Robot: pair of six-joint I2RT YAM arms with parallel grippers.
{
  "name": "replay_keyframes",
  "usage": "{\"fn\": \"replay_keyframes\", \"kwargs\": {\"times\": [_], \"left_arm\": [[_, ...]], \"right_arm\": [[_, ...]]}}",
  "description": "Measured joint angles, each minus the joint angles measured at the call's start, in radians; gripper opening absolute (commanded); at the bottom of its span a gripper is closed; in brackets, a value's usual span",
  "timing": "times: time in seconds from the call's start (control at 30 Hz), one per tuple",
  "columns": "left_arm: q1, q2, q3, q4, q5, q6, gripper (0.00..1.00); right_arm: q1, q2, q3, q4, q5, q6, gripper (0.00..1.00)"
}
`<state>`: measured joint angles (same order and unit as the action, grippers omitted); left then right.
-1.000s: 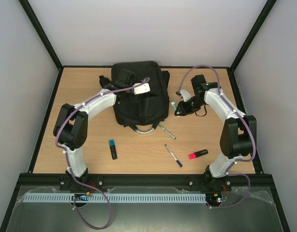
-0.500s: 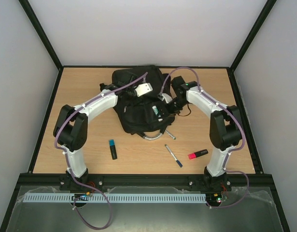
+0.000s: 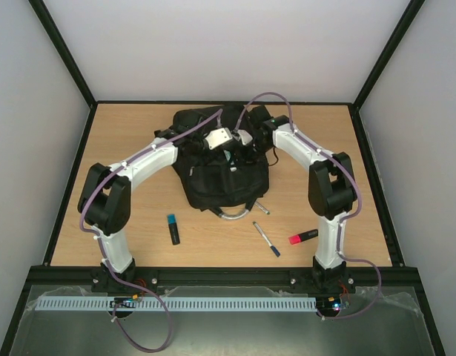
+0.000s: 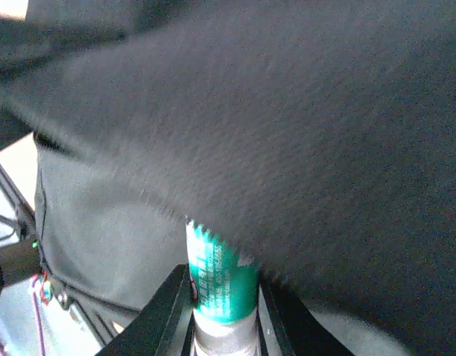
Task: Pack the student bag
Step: Place the stationery in the student bag.
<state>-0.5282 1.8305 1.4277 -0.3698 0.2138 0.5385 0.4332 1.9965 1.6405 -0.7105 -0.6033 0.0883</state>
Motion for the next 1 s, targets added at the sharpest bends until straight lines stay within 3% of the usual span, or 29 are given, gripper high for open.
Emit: {"fn": "replay_keyframes", "kwargs": {"times": [0.13, 0.2, 0.27, 0.4, 0.67, 0.83, 0.93, 1.0], "left_arm": [[0.013, 0.000, 0.000, -0.004, 0.020, 0.000, 0.02], [0.016, 0.000, 0.000, -0.005, 0.027, 0.000, 0.02], [0.016, 0.000, 0.000, -0.004, 0.029, 0.000, 0.02], [0.016, 0.000, 0.000, -0.003, 0.029, 0.000, 0.02], [0.026, 0.000, 0.000, -0.006, 0.034, 0.001, 0.02], [0.036, 0.000, 0.000, -0.011, 0.048, 0.001, 0.02], [0.041, 0.000, 0.000, -0.014, 0.057, 0.003, 0.02], [0.043, 0.000, 0.000, -0.018, 0.062, 0.009, 0.02]], "right_arm": [[-0.001, 0.035, 0.038, 0.025, 0.059, 0.058, 0.13], [0.002, 0.043, 0.038, 0.033, 0.112, 0.090, 0.23], [0.006, 0.044, 0.038, 0.037, 0.166, 0.123, 0.40], [0.014, 0.044, 0.036, 0.042, 0.182, 0.142, 0.53], [0.014, -0.029, 0.002, 0.044, 0.225, 0.083, 0.61], [0.006, -0.140, -0.064, 0.037, 0.305, -0.006, 0.60], [0.005, -0.179, -0.077, 0.017, 0.324, -0.121, 0.60], [0.004, -0.211, -0.105, 0.037, 0.334, -0.241, 0.66]]}}
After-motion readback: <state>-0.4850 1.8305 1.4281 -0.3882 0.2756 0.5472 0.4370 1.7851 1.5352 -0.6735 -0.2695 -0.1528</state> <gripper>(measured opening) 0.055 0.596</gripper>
